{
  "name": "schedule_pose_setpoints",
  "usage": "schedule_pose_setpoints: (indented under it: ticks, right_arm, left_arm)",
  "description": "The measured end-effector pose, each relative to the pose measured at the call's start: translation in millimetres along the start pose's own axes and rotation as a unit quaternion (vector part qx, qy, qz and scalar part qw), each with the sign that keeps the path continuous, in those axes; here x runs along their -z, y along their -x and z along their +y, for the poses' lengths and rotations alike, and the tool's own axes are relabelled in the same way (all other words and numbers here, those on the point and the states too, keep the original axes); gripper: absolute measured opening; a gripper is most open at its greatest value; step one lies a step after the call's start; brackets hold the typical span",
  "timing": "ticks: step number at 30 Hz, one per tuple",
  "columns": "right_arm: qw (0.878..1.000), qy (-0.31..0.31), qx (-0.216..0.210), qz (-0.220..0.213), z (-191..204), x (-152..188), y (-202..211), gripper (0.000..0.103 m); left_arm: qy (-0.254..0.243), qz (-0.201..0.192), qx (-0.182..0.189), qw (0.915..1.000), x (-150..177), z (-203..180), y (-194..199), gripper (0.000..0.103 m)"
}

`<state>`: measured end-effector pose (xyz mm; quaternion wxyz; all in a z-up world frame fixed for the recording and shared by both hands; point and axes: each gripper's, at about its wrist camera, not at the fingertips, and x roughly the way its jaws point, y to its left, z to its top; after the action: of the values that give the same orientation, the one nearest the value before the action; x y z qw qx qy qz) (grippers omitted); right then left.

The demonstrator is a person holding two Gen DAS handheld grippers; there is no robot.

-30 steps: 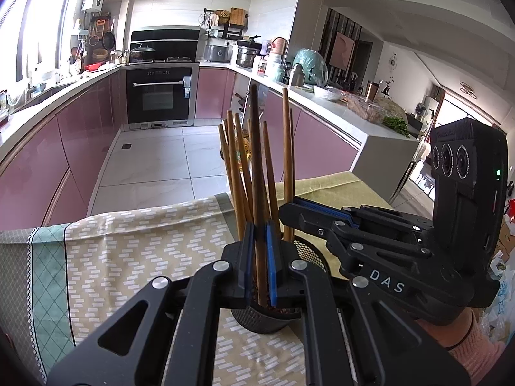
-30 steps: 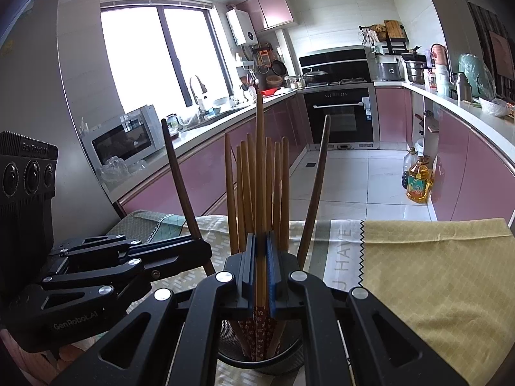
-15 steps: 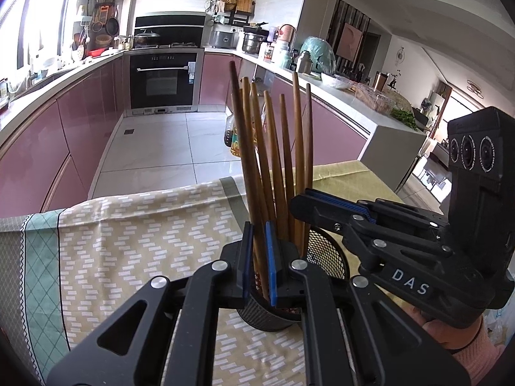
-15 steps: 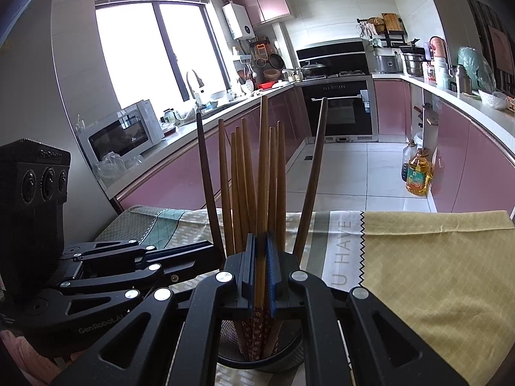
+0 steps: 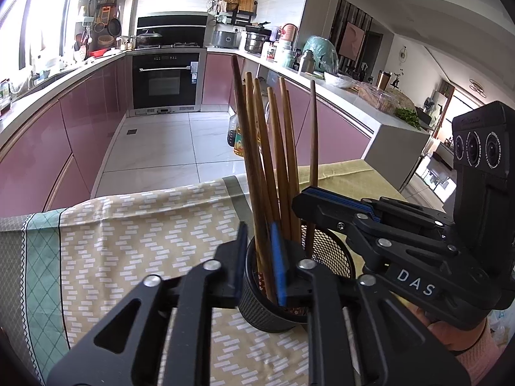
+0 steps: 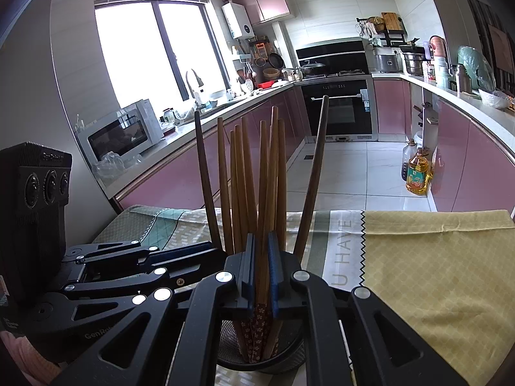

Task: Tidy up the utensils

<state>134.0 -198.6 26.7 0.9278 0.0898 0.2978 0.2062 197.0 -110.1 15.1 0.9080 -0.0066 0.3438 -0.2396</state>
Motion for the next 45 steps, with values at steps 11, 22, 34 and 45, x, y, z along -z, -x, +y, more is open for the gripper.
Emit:
schedule_pose_setpoints:
  ticks: [11, 22, 34, 45]
  right_arm:
    - [1.000, 0.005, 0.010, -0.008, 0.1, 5.6, 8.8, 0.018]
    - [0.998, 0.018, 0.054, -0.042, 2.5, 17.9, 32.6, 0.069]
    - [0.990, 0.040, 0.090, -0.104, 30.6, 45.6, 65.4, 0.097]
    - [0.985, 0.057, 0.091, -0.139, 59.9, 63.3, 82.6, 0.097]
  left_arm:
    - [0.002, -0.014, -0.015, 0.9998, 6.5, 2.3, 7.0, 0.044]
    - [0.003, -0.079, -0.063, 0.9949, 27.6, 14.8, 49.7, 0.096]
    - [0.014, -0.147, -0.140, 0.9791, 59.3, 28.0, 104.7, 0.098]
    - [0.036, -0.187, -0.160, 0.9685, 82.9, 33.2, 149.6, 0.098]
